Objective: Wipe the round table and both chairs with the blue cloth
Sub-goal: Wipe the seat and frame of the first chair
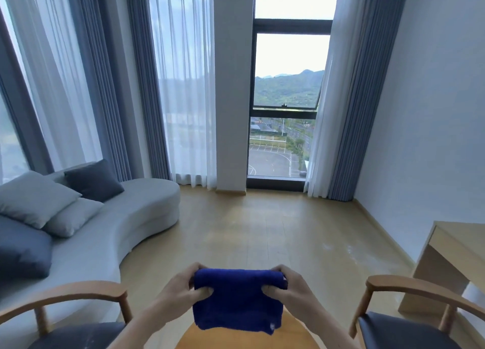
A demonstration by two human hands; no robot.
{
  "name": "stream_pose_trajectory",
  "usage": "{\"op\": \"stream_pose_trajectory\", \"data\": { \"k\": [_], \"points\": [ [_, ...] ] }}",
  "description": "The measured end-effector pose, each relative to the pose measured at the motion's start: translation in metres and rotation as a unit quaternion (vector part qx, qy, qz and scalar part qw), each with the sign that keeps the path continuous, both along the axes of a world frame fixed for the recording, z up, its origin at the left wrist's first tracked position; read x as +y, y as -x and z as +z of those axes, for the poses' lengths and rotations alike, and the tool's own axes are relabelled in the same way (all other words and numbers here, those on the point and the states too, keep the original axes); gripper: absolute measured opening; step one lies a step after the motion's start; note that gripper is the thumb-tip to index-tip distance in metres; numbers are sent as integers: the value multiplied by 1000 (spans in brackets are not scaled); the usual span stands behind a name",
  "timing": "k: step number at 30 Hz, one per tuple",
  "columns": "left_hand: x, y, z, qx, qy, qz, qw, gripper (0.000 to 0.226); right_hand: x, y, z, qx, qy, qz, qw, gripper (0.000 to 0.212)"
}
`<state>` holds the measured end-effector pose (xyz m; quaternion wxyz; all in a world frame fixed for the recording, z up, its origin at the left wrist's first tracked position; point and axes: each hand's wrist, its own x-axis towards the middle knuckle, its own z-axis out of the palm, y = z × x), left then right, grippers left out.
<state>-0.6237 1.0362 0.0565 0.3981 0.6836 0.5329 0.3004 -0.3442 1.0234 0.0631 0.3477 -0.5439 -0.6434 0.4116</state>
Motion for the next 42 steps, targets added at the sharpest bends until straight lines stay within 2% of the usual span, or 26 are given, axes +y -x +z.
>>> {"op": "stream_pose_trajectory", "data": {
  "k": [2, 4, 7, 9, 10, 14, 16, 20, 24, 27, 32, 37, 42],
  "points": [
    [2, -6, -1, -73, 38, 29, 996, 24, 1, -1, -2, 46, 10, -16, 999, 14],
    [4, -14, 0, -128, 76, 67, 986, 21, 2, -1, -2, 93, 37, -21, 995, 23],
    [7, -24, 3, -144, 93, 107, 979, 19, 3, -5, -5, 140, 104, 30, 984, 58],
    [9, -28, 3, -139, 98, 107, 980, 20, 5, -10, -9, 123, 126, 53, 983, 81],
    [9, -28, 1, -139, 107, 98, 980, 21, 7, -12, -11, 114, 125, 43, 985, 85],
    [5, -27, -8, -144, 160, 66, 974, 31, 16, -17, -19, 149, 136, -57, 978, 66],
    [-1, -24, -11, -122, 185, 45, 974, 37, 19, -15, -25, 170, 143, -76, 972, 54],
    [-16, -14, -17, -38, 248, -11, 968, 52, 22, 2, -37, 178, 118, -37, 976, 43],
    [-37, 4, -28, -21, 290, -31, 956, 56, 22, 43, -45, 173, 103, 50, 978, 39],
    [-53, 24, -41, -27, 251, 20, 967, 55, 21, 85, -48, 164, 92, 116, 975, 39],
    [-78, 80, -59, -110, 193, 127, 967, 56, 17, 168, -51, 132, 89, 207, 965, 40],
    [-101, 162, -75, -140, 144, 204, 958, 31, 5, 269, -65, 102, 75, 199, 972, 49],
    [-125, 263, -89, -133, 122, 279, 943, 28, -30, 367, -92, 109, 104, 158, 976, 68]
  ]
}}
